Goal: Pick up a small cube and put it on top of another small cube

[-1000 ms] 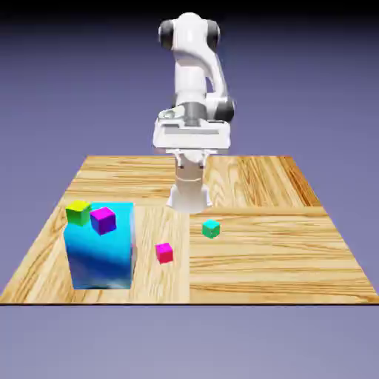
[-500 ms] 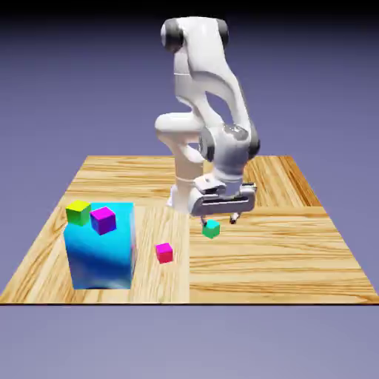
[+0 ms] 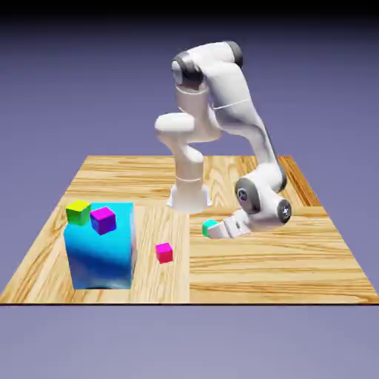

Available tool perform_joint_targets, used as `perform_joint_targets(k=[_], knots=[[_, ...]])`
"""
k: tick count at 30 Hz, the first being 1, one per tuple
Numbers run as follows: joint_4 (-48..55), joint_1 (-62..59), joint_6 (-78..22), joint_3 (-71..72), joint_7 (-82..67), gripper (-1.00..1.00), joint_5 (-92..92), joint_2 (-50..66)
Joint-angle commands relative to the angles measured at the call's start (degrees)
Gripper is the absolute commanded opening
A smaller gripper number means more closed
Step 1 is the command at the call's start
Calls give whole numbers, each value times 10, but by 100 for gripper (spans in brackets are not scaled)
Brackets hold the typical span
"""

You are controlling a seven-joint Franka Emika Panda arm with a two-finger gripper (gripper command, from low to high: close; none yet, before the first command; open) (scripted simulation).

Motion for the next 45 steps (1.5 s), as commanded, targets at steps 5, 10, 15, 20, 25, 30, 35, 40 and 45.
perform_joint_targets(k=[5, 10, 15, 20, 25, 30, 35, 40, 45], knots=[[-46, -6, 69, -26, 24, 0, -41, 38], [-20, -2, 27, -10, 11, -100, -19, 20], [16, 9, -6, -42, -91, -100, -58, -29], [17, 24, 20, -136, -215, -100, -170, -98], [18, 38, 45, -230, -340, -100, -282, -167], [19, 53, 70, -324, -465, -100, -394, -236], [20, 67, 95, -418, -589, -100, -505, -305], [-30, 74, 168, -519, -591, -100, -607, -374], [-26, 47, 247, -565, -548, -100, -663, -323]])
